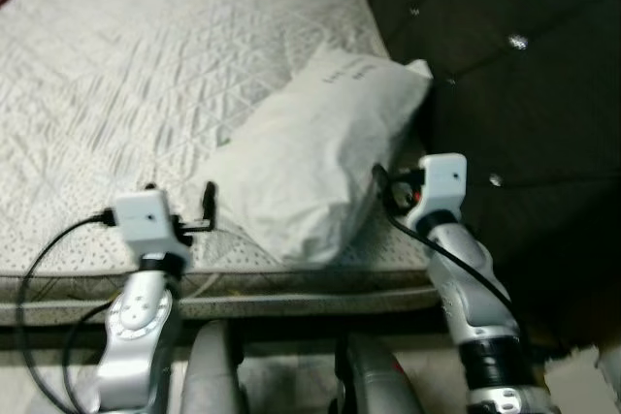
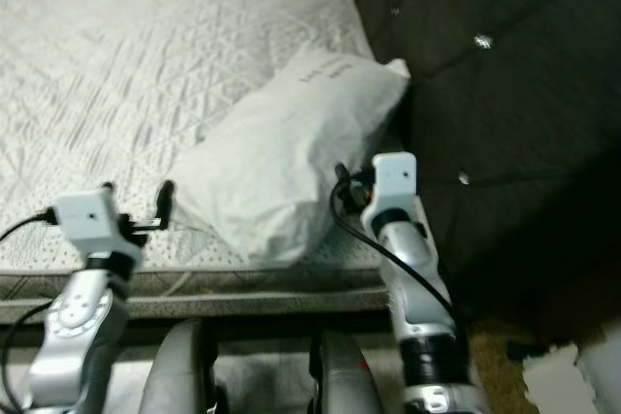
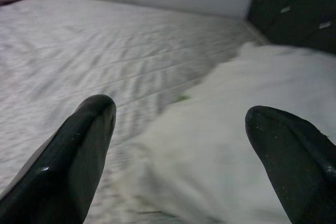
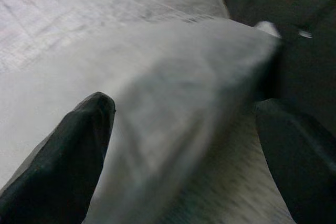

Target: Clean up the room

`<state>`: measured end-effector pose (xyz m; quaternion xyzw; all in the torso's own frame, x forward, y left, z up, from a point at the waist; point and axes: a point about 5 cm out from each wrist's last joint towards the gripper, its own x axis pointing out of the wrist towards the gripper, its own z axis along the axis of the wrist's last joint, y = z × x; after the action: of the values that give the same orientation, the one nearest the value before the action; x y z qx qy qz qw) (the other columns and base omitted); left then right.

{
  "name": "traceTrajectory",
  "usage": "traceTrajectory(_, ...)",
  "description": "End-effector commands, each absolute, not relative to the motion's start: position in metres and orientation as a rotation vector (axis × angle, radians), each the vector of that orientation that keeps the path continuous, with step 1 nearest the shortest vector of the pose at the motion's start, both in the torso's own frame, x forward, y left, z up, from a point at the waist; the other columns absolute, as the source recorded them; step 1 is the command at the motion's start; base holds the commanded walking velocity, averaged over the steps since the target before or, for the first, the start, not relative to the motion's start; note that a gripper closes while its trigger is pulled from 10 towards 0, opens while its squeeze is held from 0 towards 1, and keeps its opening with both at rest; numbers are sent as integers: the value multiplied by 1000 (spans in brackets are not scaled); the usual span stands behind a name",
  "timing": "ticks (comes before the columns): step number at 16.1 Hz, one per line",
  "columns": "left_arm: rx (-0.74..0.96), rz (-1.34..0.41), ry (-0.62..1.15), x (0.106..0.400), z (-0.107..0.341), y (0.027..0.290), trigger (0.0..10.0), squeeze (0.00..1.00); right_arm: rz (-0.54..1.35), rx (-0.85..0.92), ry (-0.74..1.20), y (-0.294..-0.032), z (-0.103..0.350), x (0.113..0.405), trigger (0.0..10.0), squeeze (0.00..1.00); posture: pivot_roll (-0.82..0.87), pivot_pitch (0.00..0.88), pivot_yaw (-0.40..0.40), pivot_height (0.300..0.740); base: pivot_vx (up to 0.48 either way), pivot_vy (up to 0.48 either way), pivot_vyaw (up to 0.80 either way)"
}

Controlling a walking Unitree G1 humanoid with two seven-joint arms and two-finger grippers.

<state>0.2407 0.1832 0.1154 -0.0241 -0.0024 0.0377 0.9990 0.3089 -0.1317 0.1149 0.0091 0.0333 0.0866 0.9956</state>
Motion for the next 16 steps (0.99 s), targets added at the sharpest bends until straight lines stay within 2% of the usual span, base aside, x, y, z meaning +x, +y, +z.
traceTrajectory(1,-49,83,3,240,114,186,10000,0,192,13,60,-127,116,308,10000,0,-56,72,-41,609,0,0,0)
traceTrajectory(5,-41,89,16,240,112,185,10000,0,202,18,60,-127,115,308,10000,0,-54,66,-41,609,0,0,0)
traceTrajectory(10,-18,138,32,233,113,188,10000,0,252,13,73,-122,114,307,10000,0,-45,68,-45,549,0,0,0)
traceTrajectory(11,-15,147,32,232,113,189,10000,0,265,16,88,-121,112,307,10000,0,-41,70,-44,549,0,0,0)
traceTrajectory(14,60,234,35,226,116,198,10000,0,380,16,166,-109,105,311,10000,0,-25,81,-39,549,0,0,0)
traceTrajectory(16,126,304,41,215,119,209,10000,0,548,-34,219,-98,105,317,10000,0,-6,100,-32,549,0,0,0)
